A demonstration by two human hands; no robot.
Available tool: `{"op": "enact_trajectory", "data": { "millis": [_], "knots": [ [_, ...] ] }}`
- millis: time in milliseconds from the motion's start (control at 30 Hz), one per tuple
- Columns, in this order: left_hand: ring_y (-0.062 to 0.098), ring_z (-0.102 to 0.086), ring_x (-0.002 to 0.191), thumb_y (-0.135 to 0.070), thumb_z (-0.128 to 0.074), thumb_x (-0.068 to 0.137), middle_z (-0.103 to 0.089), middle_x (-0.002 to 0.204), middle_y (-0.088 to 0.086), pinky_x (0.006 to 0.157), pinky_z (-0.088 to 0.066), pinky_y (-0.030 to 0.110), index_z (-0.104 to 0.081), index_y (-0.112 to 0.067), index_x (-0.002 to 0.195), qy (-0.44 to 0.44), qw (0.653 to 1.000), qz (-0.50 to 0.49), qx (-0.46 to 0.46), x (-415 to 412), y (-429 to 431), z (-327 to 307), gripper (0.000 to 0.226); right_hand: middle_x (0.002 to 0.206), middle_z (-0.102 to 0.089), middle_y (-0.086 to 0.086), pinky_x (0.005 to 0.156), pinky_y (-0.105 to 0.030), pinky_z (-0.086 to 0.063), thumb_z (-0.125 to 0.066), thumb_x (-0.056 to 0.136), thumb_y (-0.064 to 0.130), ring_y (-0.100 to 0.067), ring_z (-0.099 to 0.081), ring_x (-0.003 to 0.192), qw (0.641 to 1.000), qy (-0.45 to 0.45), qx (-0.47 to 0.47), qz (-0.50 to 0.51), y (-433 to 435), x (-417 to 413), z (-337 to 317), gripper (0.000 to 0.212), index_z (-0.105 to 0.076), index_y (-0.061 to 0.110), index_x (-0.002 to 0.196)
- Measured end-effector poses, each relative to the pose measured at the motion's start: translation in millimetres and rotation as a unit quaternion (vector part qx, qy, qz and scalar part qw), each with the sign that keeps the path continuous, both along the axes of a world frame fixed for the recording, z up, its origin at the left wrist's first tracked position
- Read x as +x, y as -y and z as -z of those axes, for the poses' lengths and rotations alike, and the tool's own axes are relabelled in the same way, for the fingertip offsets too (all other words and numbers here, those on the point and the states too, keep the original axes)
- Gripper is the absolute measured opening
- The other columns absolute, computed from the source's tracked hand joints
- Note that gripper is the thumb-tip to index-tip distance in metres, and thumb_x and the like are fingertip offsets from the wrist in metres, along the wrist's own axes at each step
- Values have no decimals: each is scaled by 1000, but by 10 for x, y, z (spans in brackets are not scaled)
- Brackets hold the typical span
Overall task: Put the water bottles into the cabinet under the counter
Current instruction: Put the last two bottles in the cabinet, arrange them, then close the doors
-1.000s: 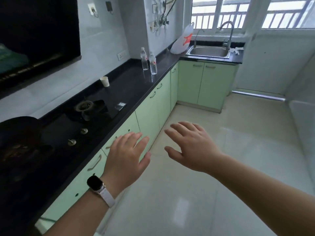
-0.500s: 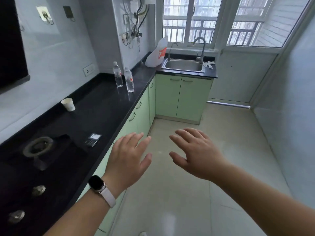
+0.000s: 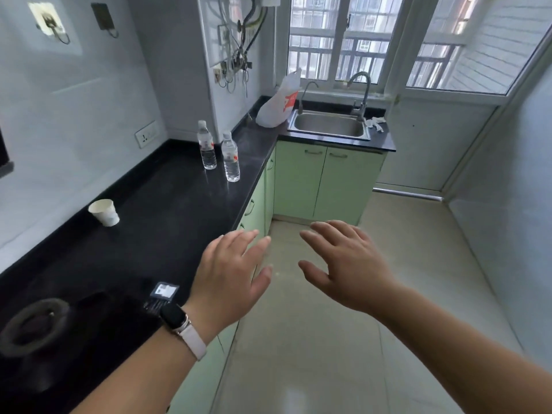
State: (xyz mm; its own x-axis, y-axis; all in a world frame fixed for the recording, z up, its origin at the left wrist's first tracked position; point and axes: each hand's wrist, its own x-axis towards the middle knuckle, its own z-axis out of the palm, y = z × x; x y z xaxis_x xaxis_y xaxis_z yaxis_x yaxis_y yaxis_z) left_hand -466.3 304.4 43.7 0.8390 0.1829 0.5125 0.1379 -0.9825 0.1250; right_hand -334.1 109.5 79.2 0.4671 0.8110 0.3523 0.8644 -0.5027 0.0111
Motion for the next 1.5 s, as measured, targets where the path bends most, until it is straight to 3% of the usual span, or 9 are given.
{"op": "enact_trajectory", "data": {
  "millis": [300, 733, 1033, 1167, 1500],
  "knots": [
    [30, -59, 121, -41, -56, 90, -65, 127, 5, 101, -48, 51, -65, -18, 127, -35, 997, -61, 27, 749, -504, 56, 45, 131, -60, -1, 102, -42, -41, -41, 92, 58, -28, -52, 124, 998, -32, -7, -51, -663, 1050, 184, 56, -58, 22, 132],
    [30, -58, 120, -41, -53, 90, -65, 126, 6, 98, -48, 49, -66, -16, 125, -9, 990, -134, 39, 2734, -559, -106, 45, 129, -60, -1, 101, -43, -42, -40, 92, 58, -28, -52, 122, 991, -29, -17, -132, -1079, 3277, 58, 55, -56, 21, 131],
    [29, -58, 119, -39, -59, 89, -65, 125, 7, 99, -49, 51, -66, -15, 126, -20, 987, -155, 45, 3468, -794, -37, 44, 132, -58, 1, 103, -43, -40, -39, 93, 58, -26, -51, 124, 987, -44, -26, -151, -1261, 4074, 69, 56, -55, 23, 133],
    [29, -58, 120, -42, -53, 91, -64, 127, 6, 98, -48, 48, -66, -16, 127, -16, 987, -158, 19, 3821, -948, 72, 46, 132, -58, 0, 103, -42, -41, -41, 92, 57, -26, -51, 123, 986, -52, -24, -155, -1460, 4346, 168, 54, -56, 23, 132],
    [33, -60, 118, -40, -53, 90, -66, 125, 9, 95, -48, 50, -68, -14, 123, 18, 987, -162, 5, 4794, -1827, 234, 44, 131, -59, 0, 103, -40, -40, -44, 91, 59, -25, -53, 122, 985, -20, -35, -166, -2295, 5253, 169, 55, -57, 24, 132]
  ]
}}
